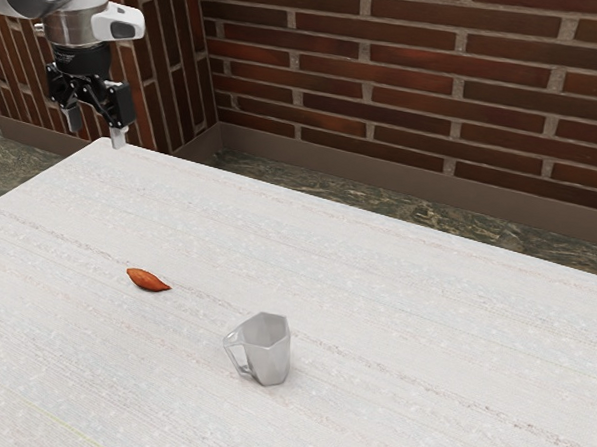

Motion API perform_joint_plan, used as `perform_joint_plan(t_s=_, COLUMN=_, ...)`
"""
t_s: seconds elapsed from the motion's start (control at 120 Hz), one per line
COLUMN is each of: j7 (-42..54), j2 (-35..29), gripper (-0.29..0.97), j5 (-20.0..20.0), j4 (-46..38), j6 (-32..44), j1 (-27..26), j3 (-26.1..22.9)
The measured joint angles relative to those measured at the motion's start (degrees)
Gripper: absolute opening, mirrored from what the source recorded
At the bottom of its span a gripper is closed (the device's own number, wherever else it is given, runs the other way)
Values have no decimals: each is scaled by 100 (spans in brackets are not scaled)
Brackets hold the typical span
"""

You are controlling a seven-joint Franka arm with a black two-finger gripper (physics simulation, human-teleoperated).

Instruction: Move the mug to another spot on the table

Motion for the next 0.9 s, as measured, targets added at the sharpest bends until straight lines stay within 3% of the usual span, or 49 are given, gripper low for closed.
perform_joint_plan(t_s=0.45, j7=66, j2=-22, gripper=68, j5=-113, j4=-75, j6=3, j1=-6, j3=14)
perform_joint_plan(t_s=0.625, j7=336, j2=-19, gripper=68, j5=-206, j4=-450, j6=17, j1=-451, j3=5)
perform_joint_plan(t_s=0.733, j7=556, j2=-119, gripper=68, j5=-341, j4=-1110, j6=183, j1=-737, j3=9)
perform_joint_plan(t_s=0.9, j7=1139, j2=-547, gripper=68, j5=-399, j4=-2644, j6=1210, j1=-760, j3=22)
